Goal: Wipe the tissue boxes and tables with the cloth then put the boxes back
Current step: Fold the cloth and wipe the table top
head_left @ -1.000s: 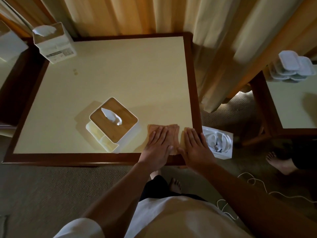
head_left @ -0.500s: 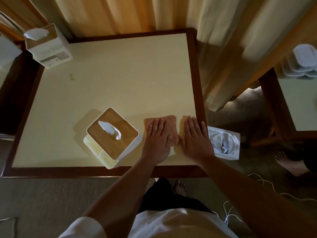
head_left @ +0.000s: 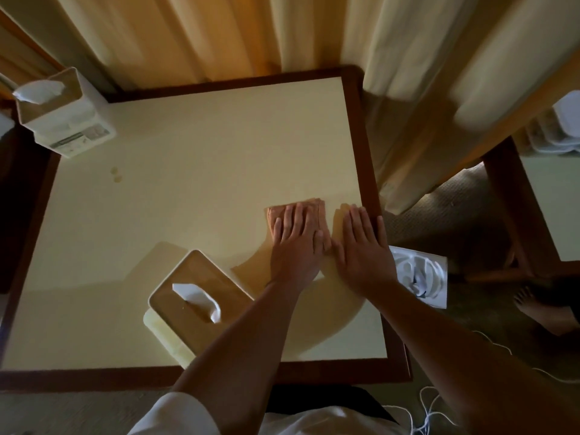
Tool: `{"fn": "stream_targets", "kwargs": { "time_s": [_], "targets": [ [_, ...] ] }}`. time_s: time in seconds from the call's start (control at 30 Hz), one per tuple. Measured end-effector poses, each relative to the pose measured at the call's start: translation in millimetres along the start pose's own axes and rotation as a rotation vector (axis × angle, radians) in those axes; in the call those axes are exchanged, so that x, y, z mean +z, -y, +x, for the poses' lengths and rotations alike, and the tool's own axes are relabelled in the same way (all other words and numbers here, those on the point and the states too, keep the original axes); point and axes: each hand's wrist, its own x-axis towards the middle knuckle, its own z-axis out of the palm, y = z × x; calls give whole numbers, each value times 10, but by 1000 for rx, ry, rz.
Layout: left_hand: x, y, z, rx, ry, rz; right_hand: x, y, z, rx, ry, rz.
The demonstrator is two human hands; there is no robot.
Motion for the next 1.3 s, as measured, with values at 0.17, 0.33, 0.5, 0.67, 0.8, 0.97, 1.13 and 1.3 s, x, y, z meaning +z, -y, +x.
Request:
{"fn": "stream_targets", "kwargs": {
  "time_s": [0.17, 0.33, 0.5, 0.67, 0.8, 0.97, 1.13, 1.3],
  "targets": [
    [-51, 28, 525, -57, 79, -11, 24, -28, 519, -11, 22, -39],
    [-145, 160, 902, -13, 103, -2, 11, -34, 708, -15, 29, -66],
    [-188, 312, 1344, 39, 94, 70, -43, -20, 741, -1, 13, -26],
    [-231, 375, 1938, 48, 115, 133, -68, -19, 749, 1, -3, -29],
    [-224, 199, 2310, 24, 130, 132, -50, -29, 767, -8, -25, -32],
    [-168, 112, 2281, 128, 167, 143, -80, -22, 768, -4, -11, -38],
    [-205, 324, 1873, 218, 176, 177, -80, -20, 771, -8, -15, -29],
    [-191, 276, 2090, 119, 168, 180, -64, -30, 759, -9, -21, -26]
  ]
}}
